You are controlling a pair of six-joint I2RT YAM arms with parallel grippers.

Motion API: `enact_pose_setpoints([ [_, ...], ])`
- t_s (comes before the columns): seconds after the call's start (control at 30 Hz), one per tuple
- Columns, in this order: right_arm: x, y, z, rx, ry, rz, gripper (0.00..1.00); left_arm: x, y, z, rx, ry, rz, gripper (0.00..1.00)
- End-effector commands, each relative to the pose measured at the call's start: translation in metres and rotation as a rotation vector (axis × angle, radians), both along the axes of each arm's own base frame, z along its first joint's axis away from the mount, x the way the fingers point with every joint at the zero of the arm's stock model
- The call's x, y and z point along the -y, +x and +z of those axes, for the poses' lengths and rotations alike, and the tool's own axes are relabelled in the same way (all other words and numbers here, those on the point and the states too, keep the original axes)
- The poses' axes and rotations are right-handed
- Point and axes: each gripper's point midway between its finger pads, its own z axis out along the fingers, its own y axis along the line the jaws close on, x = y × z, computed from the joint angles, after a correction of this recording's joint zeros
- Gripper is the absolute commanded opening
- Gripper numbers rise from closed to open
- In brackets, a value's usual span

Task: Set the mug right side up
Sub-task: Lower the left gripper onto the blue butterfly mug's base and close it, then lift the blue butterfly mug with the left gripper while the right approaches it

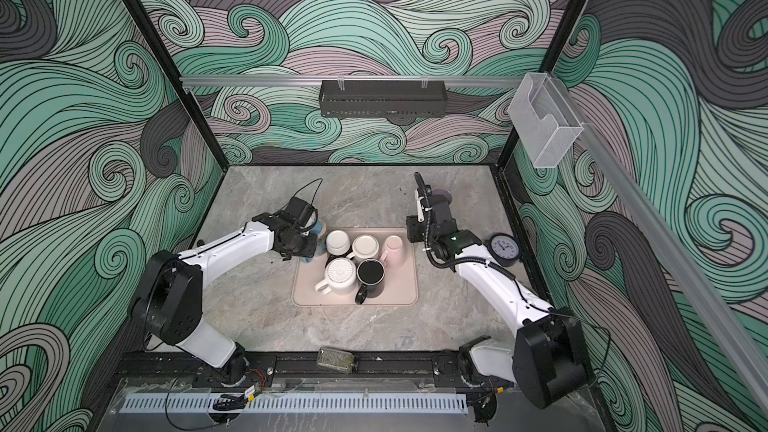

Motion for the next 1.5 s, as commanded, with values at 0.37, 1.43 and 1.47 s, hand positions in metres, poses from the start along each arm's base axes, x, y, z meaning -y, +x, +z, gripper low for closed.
enact_pose_setpoints([
  [0.37,-0.012,0.001,-0.002,-0.007,0.057,0.022,0.52,0.003,0.008,0.002,0.031,0.014,0.014,0.32],
  [1.43,-0.084,0.000,0.020,-0.097,0.222,0.145,0.47,-0.005,-0.006,0.019,0.025,0.068,-0.029,0.00],
  [1.47,-0.086,0.002,0.020,-0.096,0.223,0.147,0.47,-0.004,-0.006,0.020,0.030,0.068,-0.030,0.00],
])
